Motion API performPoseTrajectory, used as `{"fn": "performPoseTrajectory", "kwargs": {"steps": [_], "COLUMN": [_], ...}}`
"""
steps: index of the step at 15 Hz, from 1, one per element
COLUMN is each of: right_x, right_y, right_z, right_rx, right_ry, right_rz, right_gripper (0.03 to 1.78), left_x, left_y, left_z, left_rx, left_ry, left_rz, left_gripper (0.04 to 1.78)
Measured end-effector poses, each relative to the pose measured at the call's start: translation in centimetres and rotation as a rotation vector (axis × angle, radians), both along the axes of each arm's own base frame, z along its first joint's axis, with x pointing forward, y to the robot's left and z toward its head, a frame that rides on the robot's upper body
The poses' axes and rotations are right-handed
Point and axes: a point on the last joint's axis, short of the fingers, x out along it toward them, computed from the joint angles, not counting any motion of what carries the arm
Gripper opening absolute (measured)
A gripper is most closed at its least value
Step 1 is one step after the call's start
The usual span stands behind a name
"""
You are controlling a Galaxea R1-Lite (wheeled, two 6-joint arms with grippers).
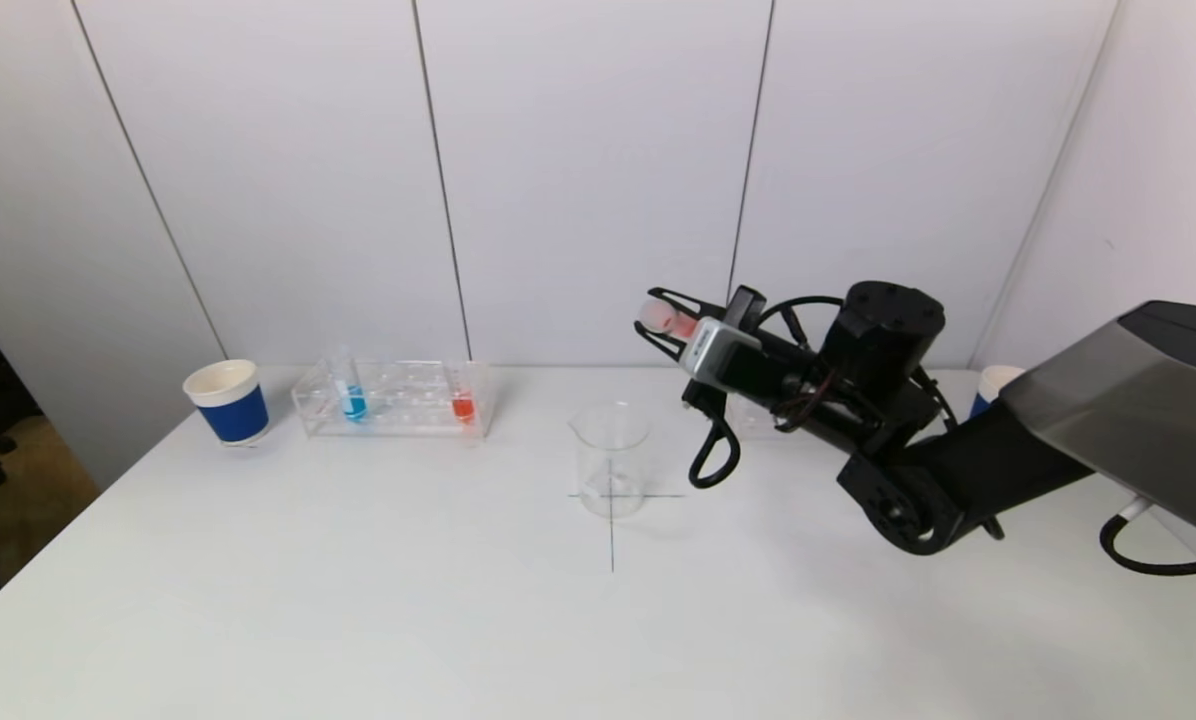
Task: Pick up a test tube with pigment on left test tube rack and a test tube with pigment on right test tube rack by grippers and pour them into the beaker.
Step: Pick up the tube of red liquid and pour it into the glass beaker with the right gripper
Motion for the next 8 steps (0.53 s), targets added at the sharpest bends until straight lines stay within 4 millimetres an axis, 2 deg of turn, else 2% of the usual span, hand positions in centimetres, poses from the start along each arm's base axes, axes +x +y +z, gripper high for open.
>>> {"fn": "performPoseTrajectory", "kwargs": {"steps": [8], "right_x": [0.31], "right_y": [-0.17], "right_z": [-0.48], "right_rx": [-0.045], "right_ry": [-0.036], "right_rz": [0.016], "right_gripper": [0.50], "left_x": [0.00], "left_y": [0.00], "left_z": [0.00], "left_rx": [0.000], "left_ry": [0.000], "left_rz": [0.000], "left_gripper": [1.76]}}
